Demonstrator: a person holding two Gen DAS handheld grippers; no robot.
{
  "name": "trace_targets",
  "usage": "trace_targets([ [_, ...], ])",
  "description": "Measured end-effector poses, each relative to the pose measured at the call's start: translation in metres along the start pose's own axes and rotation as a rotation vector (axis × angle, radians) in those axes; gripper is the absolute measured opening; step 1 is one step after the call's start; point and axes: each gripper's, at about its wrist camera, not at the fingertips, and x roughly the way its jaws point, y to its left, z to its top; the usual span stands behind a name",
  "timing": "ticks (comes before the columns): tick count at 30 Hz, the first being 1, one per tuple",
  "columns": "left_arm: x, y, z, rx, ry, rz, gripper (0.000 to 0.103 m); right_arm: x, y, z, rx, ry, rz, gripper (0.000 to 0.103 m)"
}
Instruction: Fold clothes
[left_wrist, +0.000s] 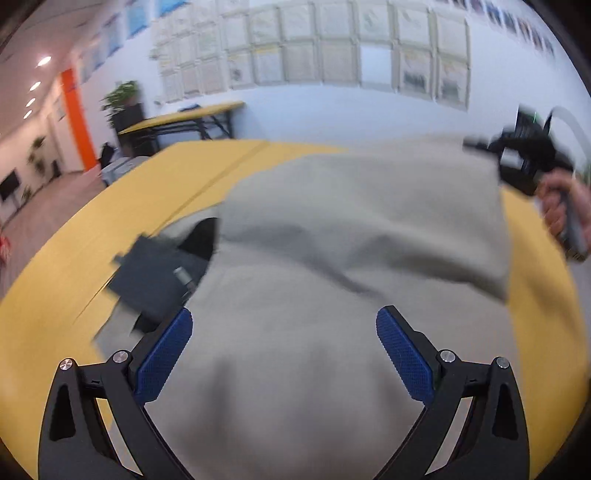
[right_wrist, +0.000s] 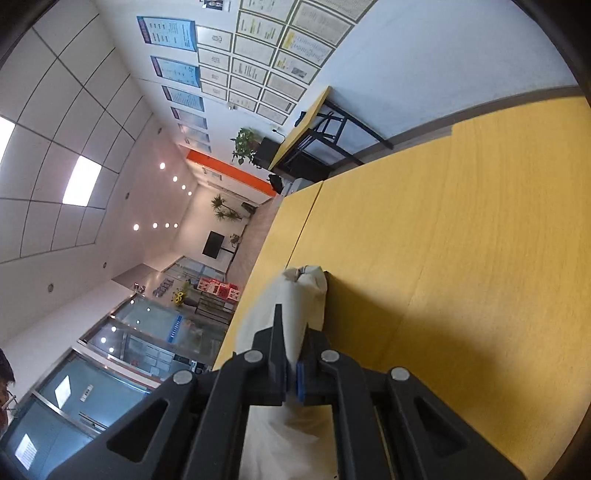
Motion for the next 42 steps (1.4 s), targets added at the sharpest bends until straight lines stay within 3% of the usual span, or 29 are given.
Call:
trace_targets([
  [2,0.038,-0.008,0.013,0.072,0.045,-0.020,0.101,0.004,-0.001,0.001,0.009,0.000,0.033,0.003],
  [6,0.091,-0.017,0.018,0.099,0.129,-0.088,0.103,0.014,0.006,-0.006,0.021,0.022,0.101,0.003],
  [10,0.095,-0.016,0.027,0.115,0.152,-0.127,0.103,0.023,0.008,-0.007,0.036,0.049,0.155,0.003],
  [12,0.083,-0.020,0.032,0.152,0.126,-0.118,0.095,0.026,0.008,-0.006,0.044,0.055,0.173,0.003],
  [14,0.064,-0.015,0.042,0.122,0.026,-0.139,0.096,0.029,0.006,-0.004,0.045,0.060,0.176,0.003],
  [15,0.065,-0.012,0.045,0.102,0.022,-0.139,0.097,0.027,0.006,-0.004,0.048,0.063,0.181,0.003],
  [20,0.099,-0.008,0.038,0.062,0.149,-0.129,0.100,0.035,0.004,-0.003,0.057,0.083,0.215,0.003],
  [23,0.066,-0.013,0.024,0.082,0.143,-0.117,0.103,0.037,0.010,-0.006,0.048,0.099,0.237,0.003],
  [31,-0.036,-0.026,-0.012,0.133,0.112,-0.084,0.098,0.051,0.042,-0.011,0.027,0.141,0.315,0.003],
  [33,-0.066,-0.029,-0.033,0.142,0.123,-0.068,0.098,0.059,0.057,-0.022,0.023,0.178,0.353,0.003],
  [37,-0.100,-0.035,-0.103,0.131,0.240,-0.043,0.098,0.072,0.097,-0.053,0.002,0.278,0.442,0.004],
  [42,-0.112,-0.030,-0.136,-0.001,0.198,-0.038,0.103,0.081,0.136,-0.108,0.005,0.418,0.513,0.004],
])
